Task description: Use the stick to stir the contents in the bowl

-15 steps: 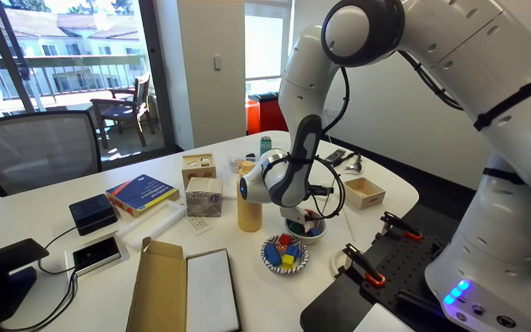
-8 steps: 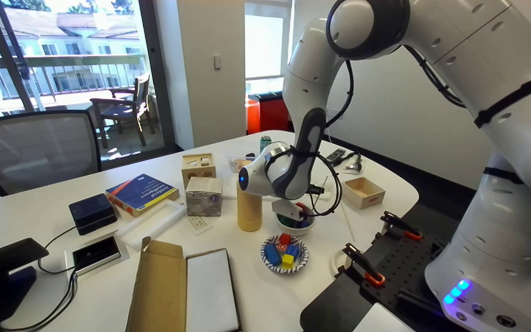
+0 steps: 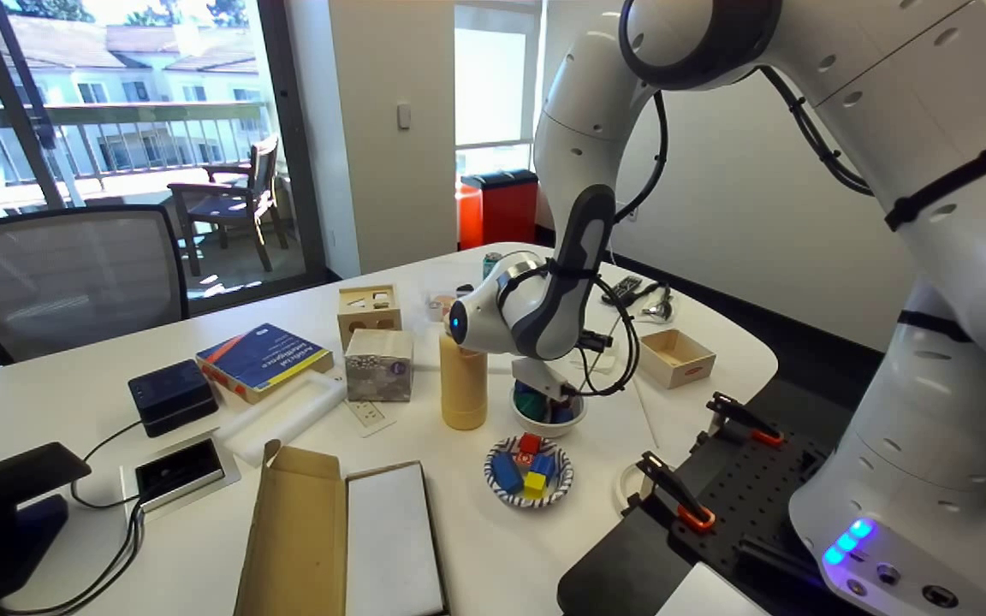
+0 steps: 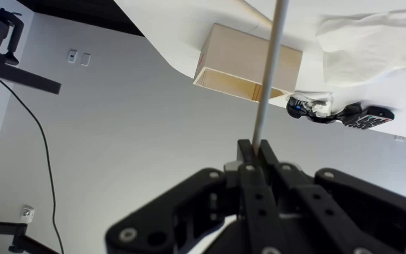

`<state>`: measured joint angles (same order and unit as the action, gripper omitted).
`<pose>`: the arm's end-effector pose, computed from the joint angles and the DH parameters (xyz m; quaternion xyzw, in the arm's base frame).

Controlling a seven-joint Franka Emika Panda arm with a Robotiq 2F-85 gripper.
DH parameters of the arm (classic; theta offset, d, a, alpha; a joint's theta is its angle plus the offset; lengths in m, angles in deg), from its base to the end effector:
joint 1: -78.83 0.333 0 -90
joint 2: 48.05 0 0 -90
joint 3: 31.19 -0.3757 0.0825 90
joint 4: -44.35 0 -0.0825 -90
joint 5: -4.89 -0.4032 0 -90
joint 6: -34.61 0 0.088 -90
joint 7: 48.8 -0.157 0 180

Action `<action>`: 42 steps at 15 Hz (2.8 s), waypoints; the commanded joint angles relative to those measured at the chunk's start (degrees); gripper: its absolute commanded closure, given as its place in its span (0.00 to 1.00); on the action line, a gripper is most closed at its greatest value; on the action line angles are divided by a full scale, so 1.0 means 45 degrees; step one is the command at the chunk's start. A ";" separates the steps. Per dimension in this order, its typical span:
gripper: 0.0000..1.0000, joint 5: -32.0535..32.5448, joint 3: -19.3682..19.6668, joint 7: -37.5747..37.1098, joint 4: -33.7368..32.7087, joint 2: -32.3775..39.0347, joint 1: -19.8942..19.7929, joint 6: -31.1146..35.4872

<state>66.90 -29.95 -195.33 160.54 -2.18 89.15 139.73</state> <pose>0.5236 -0.0325 0.0407 0.6022 -0.5697 0.2851 0.4811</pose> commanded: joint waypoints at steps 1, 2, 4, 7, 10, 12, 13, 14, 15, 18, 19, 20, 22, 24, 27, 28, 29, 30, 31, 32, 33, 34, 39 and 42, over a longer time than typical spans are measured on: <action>0.99 -0.0072 0.0004 -0.0313 0.0195 -0.0329 0.0079 -0.1286; 0.99 -0.0076 -0.0010 -0.0222 0.0096 -0.0236 0.0047 -0.1650; 0.99 -0.0041 -0.0079 0.0047 -0.0135 -0.0002 -0.0037 -0.2213; 0.99 0.0196 -0.0226 0.0342 -0.0428 0.0339 -0.0161 -0.2077; 0.99 0.0371 -0.0304 0.0248 -0.0548 0.0446 -0.0190 -0.1777; 0.99 0.0486 -0.0332 0.0196 -0.0647 0.0479 -0.0207 -0.1713; 0.99 0.0528 -0.0336 0.0216 -0.0715 0.0502 -0.0219 -0.1700; 0.99 0.0570 -0.0339 0.0261 -0.0793 0.0519 -0.0239 -0.1681; 0.99 0.0634 -0.0341 0.0324 -0.0893 0.0573 -0.0263 -0.1649; 0.99 0.0860 -0.0369 0.0811 -0.1634 0.1245 -0.0260 -0.1620; 0.99 0.0962 -0.0372 0.0985 -0.1888 0.1505 -0.0278 -0.1480; 0.99 0.1040 -0.0357 0.1151 -0.2139 0.1758 -0.0288 -0.1384; 0.99 0.1231 -0.0346 0.1316 -0.2487 0.2111 -0.0352 -0.0974; 0.99 0.1438 -0.0401 0.1529 -0.2571 0.2218 -0.0522 -0.0271; 0.99 0.1675 -0.0409 0.1694 -0.2117 0.1864 -0.0839 0.1142; 0.99 0.1713 -0.0401 0.1702 -0.1906 0.1683 -0.0983 0.1575; 0.99 0.1747 -0.0413 0.1819 -0.1722 0.1508 -0.1149 0.2005; 0.99 0.1739 -0.0390 0.1755 -0.1479 0.1290 -0.1279 0.2417; 0.99 0.1751 -0.0355 0.1695 -0.1297 0.1123 -0.1382 0.2820; 0.99 0.1806 -0.0283 0.1526 -0.1055 0.0930 -0.1462 0.3229; 0.99 0.1822 -0.0217 0.1418 -0.0835 0.0743 -0.1508 0.3502; 0.99 0.1897 -0.0148 0.1202 -0.0551 0.0513 -0.1545 0.3846; 0.99 0.2541 0.0150 -0.0236 0.0770 -0.0583 -0.1350 0.4528; 0.99 0.2776 0.0084 -0.1208 0.1757 -0.1509 -0.1175 0.3986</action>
<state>77.60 -29.87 -196.16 161.90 -2.73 82.90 158.33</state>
